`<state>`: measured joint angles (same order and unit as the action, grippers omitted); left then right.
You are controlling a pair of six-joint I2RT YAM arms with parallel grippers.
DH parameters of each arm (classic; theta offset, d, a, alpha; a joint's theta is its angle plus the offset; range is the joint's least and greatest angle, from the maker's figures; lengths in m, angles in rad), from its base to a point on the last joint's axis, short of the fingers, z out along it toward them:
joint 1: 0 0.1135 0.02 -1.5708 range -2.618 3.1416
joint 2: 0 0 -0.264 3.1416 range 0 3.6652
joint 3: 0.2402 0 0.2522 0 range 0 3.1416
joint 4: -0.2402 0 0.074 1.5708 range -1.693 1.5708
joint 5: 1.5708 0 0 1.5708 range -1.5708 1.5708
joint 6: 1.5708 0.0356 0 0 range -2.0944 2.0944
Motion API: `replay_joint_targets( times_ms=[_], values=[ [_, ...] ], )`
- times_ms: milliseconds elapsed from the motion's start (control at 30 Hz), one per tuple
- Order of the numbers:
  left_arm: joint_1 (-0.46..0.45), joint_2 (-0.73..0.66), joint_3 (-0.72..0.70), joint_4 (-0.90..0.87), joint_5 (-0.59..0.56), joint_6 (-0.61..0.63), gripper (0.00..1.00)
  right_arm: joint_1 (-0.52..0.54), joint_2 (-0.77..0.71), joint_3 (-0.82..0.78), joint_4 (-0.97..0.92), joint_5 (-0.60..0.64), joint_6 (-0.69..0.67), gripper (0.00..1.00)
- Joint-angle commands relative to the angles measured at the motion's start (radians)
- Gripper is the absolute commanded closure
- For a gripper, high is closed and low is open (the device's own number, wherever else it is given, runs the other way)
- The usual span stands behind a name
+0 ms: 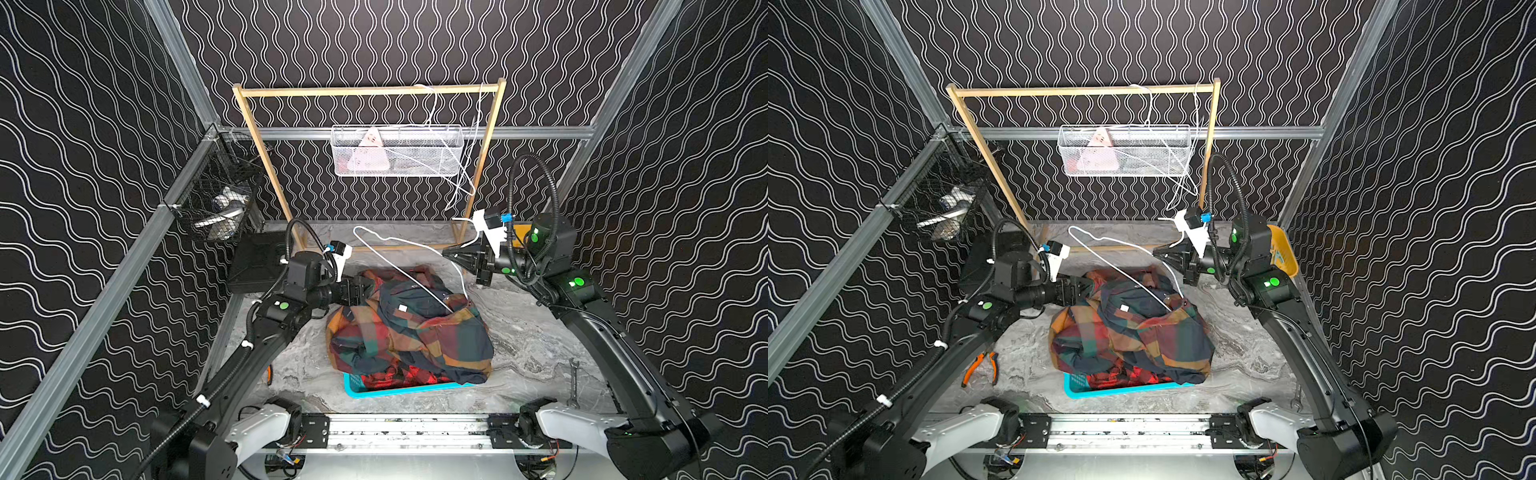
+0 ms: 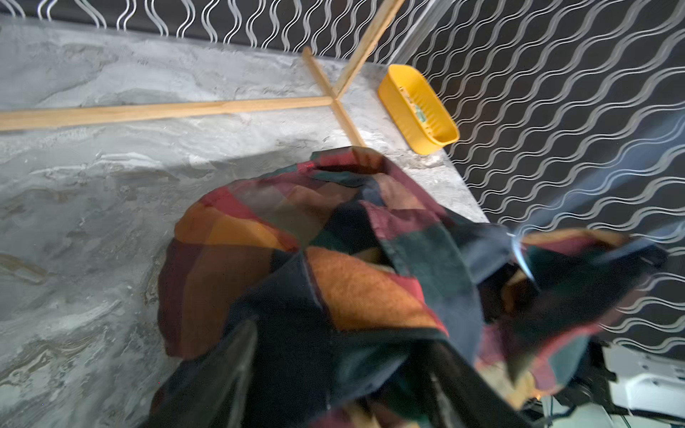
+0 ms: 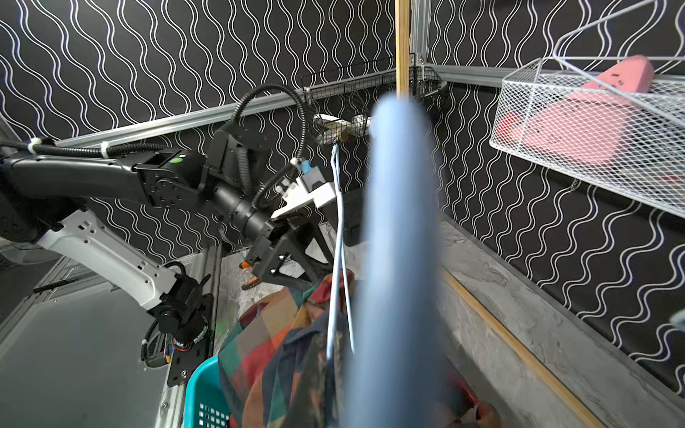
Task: Remove the clothespins securing long-sleeve shirts to the hanger
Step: Remove the long-sleeve shirt from the hanger.
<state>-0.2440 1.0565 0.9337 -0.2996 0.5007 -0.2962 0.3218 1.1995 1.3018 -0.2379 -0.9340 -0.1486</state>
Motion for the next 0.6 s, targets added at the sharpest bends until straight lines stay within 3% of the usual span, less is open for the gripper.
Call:
replay_joint_targets(
  times_ms=[0,133,400,567],
  values=[
    [0.056,-0.057,0.021,0.089,0.133,0.020,0.03,-0.044,0.013,-0.017,0.097,-0.115,0.024,1.00],
    [0.166,-0.074,0.028,0.318,0.344,-0.098,0.01,-0.087,0.013,-0.057,0.140,-0.190,0.040,1.00],
    [0.178,0.022,0.037,0.614,0.485,-0.194,0.07,-0.061,0.008,-0.048,0.052,-0.316,-0.063,1.00],
    [0.178,0.083,0.017,0.938,0.609,-0.365,0.18,-0.035,0.030,-0.023,0.006,-0.332,-0.094,1.00]
  ],
)
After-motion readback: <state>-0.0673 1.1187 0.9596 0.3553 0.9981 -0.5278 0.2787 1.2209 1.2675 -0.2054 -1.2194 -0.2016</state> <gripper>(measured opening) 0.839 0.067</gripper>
